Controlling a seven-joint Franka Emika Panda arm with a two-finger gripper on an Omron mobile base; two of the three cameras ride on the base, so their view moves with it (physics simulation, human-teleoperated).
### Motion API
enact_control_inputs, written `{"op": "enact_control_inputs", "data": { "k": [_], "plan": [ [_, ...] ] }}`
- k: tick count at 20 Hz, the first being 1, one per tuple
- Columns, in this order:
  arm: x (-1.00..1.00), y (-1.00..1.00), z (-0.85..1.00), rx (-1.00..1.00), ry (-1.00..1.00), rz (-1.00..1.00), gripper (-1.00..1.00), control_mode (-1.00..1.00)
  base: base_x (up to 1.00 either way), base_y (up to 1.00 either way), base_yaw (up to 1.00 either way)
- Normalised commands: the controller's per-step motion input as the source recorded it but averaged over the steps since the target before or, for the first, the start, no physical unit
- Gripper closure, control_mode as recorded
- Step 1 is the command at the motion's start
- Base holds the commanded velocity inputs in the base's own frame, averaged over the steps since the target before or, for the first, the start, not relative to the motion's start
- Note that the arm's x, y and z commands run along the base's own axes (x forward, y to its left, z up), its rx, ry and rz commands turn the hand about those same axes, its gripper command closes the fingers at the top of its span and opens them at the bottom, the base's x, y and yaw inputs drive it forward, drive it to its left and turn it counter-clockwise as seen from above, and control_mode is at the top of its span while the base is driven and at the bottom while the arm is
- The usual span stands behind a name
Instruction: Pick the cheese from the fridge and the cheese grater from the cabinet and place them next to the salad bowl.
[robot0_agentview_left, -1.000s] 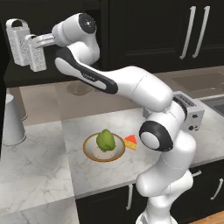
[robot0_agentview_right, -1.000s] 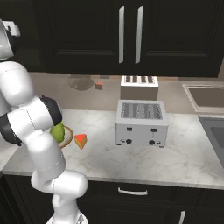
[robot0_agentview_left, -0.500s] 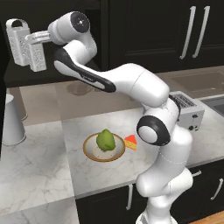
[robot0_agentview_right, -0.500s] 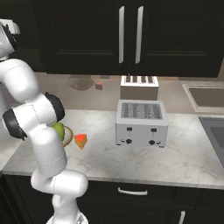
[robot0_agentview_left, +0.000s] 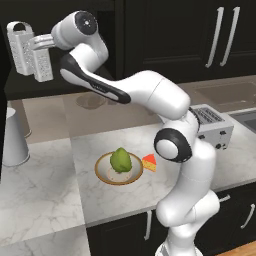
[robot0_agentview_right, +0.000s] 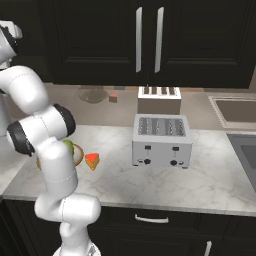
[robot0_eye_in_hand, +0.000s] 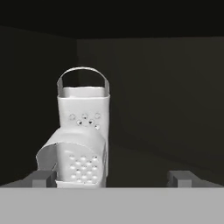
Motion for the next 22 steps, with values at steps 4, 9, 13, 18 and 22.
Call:
{"op": "enact_control_inputs", "data": {
  "k": [4,9,13,18,22],
  "plan": [
    [0.11,0.0,-0.07,0.0,0.0,0.0,-1.0,-1.0,0.0,0.0,0.0],
    [0.08,0.0,-0.19,0.0,-0.01,0.0,1.0,-1.0,0.0,0.0,0.0],
    [0.06,0.0,-0.1,0.0,-0.03,0.0,1.0,-1.0,0.0,0.0,0.0],
    [0.17,0.0,-0.11,0.0,-0.04,0.0,1.0,-1.0,0.0,0.0,0.0],
    [0.12,0.0,-0.01,0.0,0.0,0.0,1.0,-1.0,0.0,0.0,0.0]
  ]
}}
